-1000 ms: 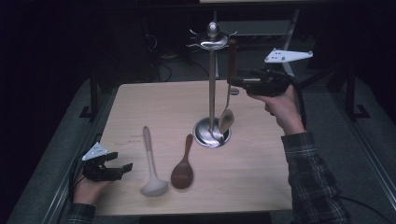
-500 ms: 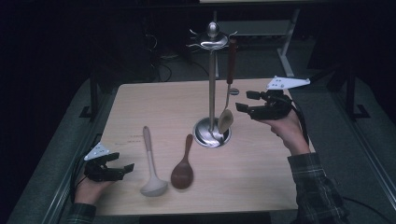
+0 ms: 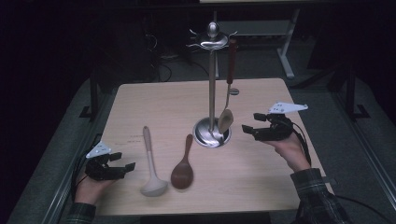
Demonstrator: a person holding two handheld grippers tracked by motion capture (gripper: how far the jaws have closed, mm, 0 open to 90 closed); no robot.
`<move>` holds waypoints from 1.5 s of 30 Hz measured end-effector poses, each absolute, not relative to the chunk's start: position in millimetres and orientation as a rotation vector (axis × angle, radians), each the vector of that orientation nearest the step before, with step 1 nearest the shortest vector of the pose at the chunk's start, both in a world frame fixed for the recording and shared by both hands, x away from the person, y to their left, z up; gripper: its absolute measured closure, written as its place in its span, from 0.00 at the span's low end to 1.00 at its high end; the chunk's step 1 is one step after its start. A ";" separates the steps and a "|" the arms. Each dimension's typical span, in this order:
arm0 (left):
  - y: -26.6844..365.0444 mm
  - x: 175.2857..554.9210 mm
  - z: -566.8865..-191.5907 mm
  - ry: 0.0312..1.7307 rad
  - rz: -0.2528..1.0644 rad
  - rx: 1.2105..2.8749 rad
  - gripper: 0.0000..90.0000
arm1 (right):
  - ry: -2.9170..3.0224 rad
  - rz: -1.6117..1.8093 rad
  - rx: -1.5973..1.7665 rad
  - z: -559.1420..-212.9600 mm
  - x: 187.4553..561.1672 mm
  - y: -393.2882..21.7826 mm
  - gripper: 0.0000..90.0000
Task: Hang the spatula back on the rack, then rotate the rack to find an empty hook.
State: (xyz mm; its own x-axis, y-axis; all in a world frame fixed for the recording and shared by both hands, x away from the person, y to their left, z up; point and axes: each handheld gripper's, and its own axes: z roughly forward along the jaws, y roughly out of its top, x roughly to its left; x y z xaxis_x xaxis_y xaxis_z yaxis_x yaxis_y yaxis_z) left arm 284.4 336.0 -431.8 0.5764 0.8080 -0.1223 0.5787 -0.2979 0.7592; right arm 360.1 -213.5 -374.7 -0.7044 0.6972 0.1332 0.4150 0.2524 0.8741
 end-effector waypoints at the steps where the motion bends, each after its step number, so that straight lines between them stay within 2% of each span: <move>1: 333.8 284.7 -429.2 1.108 0.355 1.998 0.26 | 2.249 1.428 1.036 -380.0 359.0 -215.5 0.28; 6: 324.6 287.5 -414.7 1.081 0.315 1.993 0.37 | 2.266 1.405 1.062 -396.6 354.7 -222.0 0.23; 8: 320.1 289.7 -406.3 1.067 0.282 1.982 0.46 | 2.269 1.402 1.077 -402.2 352.5 -224.4 0.21; 10: 311.0 293.9 -394.6 1.037 0.257 1.999 0.59 | 2.285 1.379 1.088 -408.4 348.1 -225.7 0.19; 13: 305.5 297.7 -386.8 1.013 0.242 2.023 0.70 | 2.296 1.357 1.071 -411.6 344.8 -225.5 0.19; 14: 301.6 300.0 -382.0 0.995 0.236 2.027 0.70 | 2.301 1.354 1.071 -412.9 343.3 -225.3 0.19; 16: 293.2 305.1 -371.5 0.977 0.216 2.041 0.82 | 2.308 1.350 1.067 -417.1 340.5 -225.6 0.18; 18: 288.7 307.6 -366.0 0.952 0.210 2.059 0.84 | 2.315 1.343 1.075 -419.1 339.5 -225.8 0.18; 22: 275.2 315.3 -347.4 0.878 0.174 2.069 0.98 | 2.340 1.280 1.081 -431.2 333.1 -226.4 0.18; 29: 252.3 333.6 -310.8 0.774 0.174 2.089 1.00 | 2.360 1.260 1.076 -440.4 325.3 -228.2 0.18; 45: 187.9 371.5 -198.3 0.563 0.204 2.129 1.00 | 2.341 1.225 1.119 -453.8 315.1 -238.1 0.17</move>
